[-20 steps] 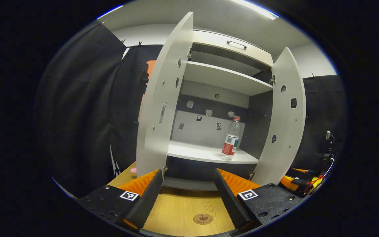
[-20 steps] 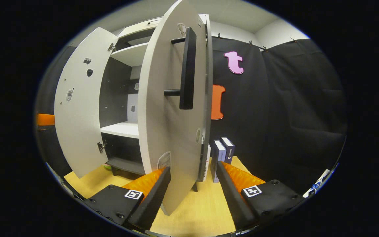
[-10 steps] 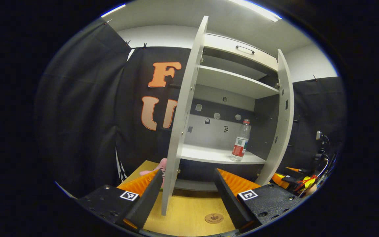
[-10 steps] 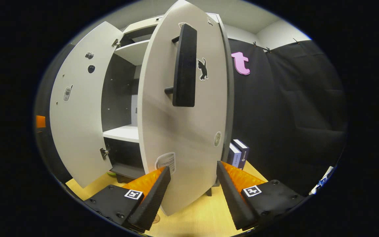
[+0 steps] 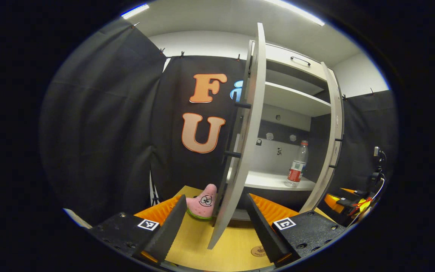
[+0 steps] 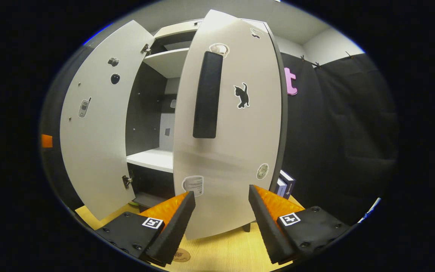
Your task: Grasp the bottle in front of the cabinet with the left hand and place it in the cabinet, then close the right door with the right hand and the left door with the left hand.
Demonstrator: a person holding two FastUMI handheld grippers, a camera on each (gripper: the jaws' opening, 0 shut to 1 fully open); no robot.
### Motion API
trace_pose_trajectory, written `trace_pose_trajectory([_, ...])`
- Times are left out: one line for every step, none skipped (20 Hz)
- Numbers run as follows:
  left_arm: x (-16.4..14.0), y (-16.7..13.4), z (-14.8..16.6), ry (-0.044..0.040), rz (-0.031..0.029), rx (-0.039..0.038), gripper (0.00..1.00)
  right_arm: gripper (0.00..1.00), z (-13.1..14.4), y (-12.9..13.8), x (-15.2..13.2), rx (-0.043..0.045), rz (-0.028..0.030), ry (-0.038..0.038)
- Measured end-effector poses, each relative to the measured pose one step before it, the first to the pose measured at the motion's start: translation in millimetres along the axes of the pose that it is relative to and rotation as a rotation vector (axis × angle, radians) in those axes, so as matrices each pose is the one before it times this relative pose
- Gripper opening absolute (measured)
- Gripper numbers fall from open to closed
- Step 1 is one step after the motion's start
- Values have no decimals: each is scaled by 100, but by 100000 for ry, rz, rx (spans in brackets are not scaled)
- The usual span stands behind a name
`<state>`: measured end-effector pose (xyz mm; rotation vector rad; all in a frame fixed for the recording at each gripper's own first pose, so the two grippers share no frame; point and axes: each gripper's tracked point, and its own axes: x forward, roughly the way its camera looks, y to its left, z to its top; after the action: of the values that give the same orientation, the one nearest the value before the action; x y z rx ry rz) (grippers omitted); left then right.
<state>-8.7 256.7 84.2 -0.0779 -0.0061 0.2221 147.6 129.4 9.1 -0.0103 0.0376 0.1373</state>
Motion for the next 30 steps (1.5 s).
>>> trace_pose_trajectory([254, 347, -18, -64, 459, 96, 95, 95, 102, -288, -383, 371, -439, 45])
trace_pose_trajectory([142, 162, 23, -7, 247, 49, 95, 95, 153, -420, -394, 333, -591, 125])
trace_pose_trajectory([-79, 60, -28, 93, 486, 22, 95, 96, 130, -327, -404, 248, -715, 25])
trace_pose_trajectory([149, 72, 52, 219, 384, -35, 95, 96, 178, -303, -430, 218, -608, -78])
trace_pose_trajectory([240, 222, -181, 310, 337, -34, 95, 96, 238, -297, -438, 83, -556, -186])
trace_pose_trajectory([286, 160, -26, 266, 406, -25, 95, 96, 204, -411, -372, -28, -578, -260])
trace_pose_trajectory([235, 137, -173, 247, 398, -1, 95, 96, 212, -364, -416, -15, -532, -305])
trace_pose_trajectory([218, 137, -130, 267, 397, 64, 95, 96, 236, -298, -375, 174, -386, -348])
trace_pose_trajectory([303, 176, -67, 229, 392, 76, 95, 95, 247, -255, -366, 282, -159, -423])
trace_pose_trajectory([249, 85, -131, 199, 297, 181, 95, 95, 221, -330, -319, 353, -196, -482])
trace_pose_trajectory([167, 179, -7, 81, 486, 426, 95, 95, 214, -342, -346, 213, -364, -591])
trace_pose_trajectory([147, 124, 81, -148, 602, 663, 95, 95, 166, -409, -362, 43, -622, -674])
trace_pose_trajectory([178, 249, -4, -175, 730, 763, 95, 95, 103, -352, -323, -158, -865, -364])
trace_pose_trajectory([190, 224, 20, -146, 844, 746, 92, 95, 14, -408, -237, -130, -679, -273])
trace_pose_trajectory([75, 274, -53, 50, 816, 558, 92, 95, -16, -320, -303, -109, -447, -45])
trace_pose_trajectory([205, 164, -45, 100, 657, 183, 92, 96, -91, -388, -233, -216, -494, 302])
trace_pose_trajectory([50, -6, 121, -56, 295, -64, 93, 96, -85, -373, -338, -376, -613, 208])
trace_pose_trajectory([73, -66, 46, -215, 145, -36, 95, 96, 93, -361, -230, -199, -565, -155])
trace_pose_trajectory([194, -13, 7, -178, 88, 147, 93, 95, 110, -249, -324, 50, -329, -377])
trace_pose_trajectory([121, -43, -35, -118, 22, 304, 95, 100, 120, -246, -342, 48, -217, -393])
trace_pose_trajectory([84, -50, -51, 29, 35, 328, 93, 95, 51, -312, -234, -110, -333, -132])
trace_pose_trajectory([152, -226, -21, 184, -111, 406, 95, 95, 37, -421, -297, -387, -511, -124])
trace_pose_trajectory([60, -167, 41, -85, -173, 441, 93, 95, 49, -439, -336, -485, -789, -180])
trace_pose_trajectory([95, -136, -84, -21, 102, 389, 95, 95, -58, -420, -257, -315, -833, -170])
trace_pose_trajectory([174, -100, -49, 140, 392, -25, 93, 95, -82, -404, -220, 73, -813, 35])
trace_pose_trajectory([-19, 76, -189, 333, 1221, 180, 93, 95, -174, -332, -170, 655, -565, 287])
trace_pose_trajectory([117, 105, -208, 279, 863, 351, 93, 95, -278, -229, -201, 1122, -281, 500])
trace_pose_trajectory([78, -66, -171, 168, 97, 27, 95, 95, -254, -245, -123, 1130, -62, 497])
trace_pose_trajectory([11, -102, 46, 23, 23, -412, 95, 95, -150, -205, -162, 921, -134, 465])
trace_pose_trajectory([1, -98, 44, 265, 101, -105, 92, 95, -101, -272, -138, 651, -230, 179])
